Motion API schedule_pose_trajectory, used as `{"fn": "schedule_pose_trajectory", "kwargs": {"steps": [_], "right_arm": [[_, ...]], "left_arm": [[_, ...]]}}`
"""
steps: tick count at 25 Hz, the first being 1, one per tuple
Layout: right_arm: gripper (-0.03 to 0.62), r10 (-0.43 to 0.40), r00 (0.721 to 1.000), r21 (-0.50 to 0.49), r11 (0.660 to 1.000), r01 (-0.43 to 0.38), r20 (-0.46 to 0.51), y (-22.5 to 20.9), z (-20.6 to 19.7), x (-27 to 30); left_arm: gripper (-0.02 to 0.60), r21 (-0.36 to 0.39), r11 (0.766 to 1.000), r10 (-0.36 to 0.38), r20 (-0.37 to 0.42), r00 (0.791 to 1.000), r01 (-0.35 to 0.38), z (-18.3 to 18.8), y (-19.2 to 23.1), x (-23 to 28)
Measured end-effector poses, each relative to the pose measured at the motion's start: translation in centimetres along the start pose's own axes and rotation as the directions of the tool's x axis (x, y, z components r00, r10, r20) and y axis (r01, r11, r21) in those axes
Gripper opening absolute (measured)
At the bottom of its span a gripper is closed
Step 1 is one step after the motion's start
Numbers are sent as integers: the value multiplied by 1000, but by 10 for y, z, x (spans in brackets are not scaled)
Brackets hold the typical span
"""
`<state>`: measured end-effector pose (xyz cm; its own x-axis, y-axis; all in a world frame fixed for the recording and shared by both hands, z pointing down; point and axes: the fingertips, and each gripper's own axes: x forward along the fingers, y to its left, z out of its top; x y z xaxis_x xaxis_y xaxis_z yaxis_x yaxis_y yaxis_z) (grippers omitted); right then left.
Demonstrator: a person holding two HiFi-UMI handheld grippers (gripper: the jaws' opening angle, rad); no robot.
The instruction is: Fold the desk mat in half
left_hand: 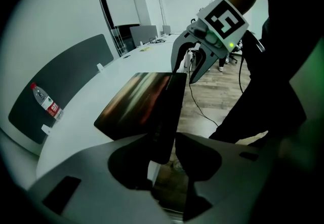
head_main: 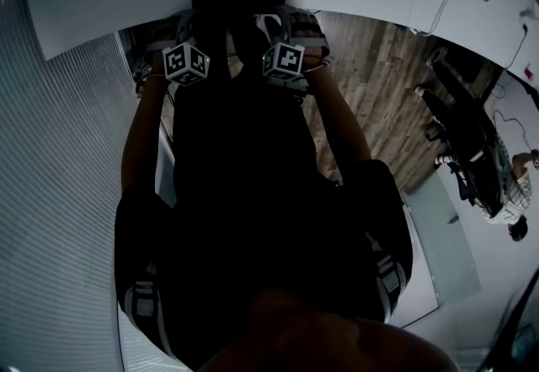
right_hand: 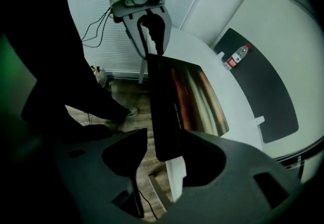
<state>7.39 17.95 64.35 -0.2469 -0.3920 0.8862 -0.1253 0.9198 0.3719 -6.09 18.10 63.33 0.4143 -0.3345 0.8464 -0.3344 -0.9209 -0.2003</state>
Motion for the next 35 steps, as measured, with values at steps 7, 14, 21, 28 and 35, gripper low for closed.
{"fn": "schedule_pose_trajectory", "kwargs": {"steps": [7, 14, 21, 28, 35], "right_arm": [[136, -70, 997, -119, 991, 68, -12, -6, -3, 12], [93, -64, 998, -86, 994, 65, 13, -7, -6, 11], [32, -1, 999, -37, 999, 3, 35, -11, -7, 3], [11, 37, 997, 5, 999, -38, 67, -16, 0, 0], [8, 119, 986, 95, 987, -131, 120, -15, 6, 0]], "left_arm": [[150, -3, 1000, -22, -4, 1000, 22, 2, 1, 7], [169, -18, 999, -27, -33, 999, 26, -4, 1, 11], [173, -3, 999, -37, -57, 998, 37, -2, 5, 17], [173, 24, 999, -44, -70, 997, 46, -6, 7, 17], [173, 59, 998, -32, -78, 996, 36, -11, 7, 17]]}}
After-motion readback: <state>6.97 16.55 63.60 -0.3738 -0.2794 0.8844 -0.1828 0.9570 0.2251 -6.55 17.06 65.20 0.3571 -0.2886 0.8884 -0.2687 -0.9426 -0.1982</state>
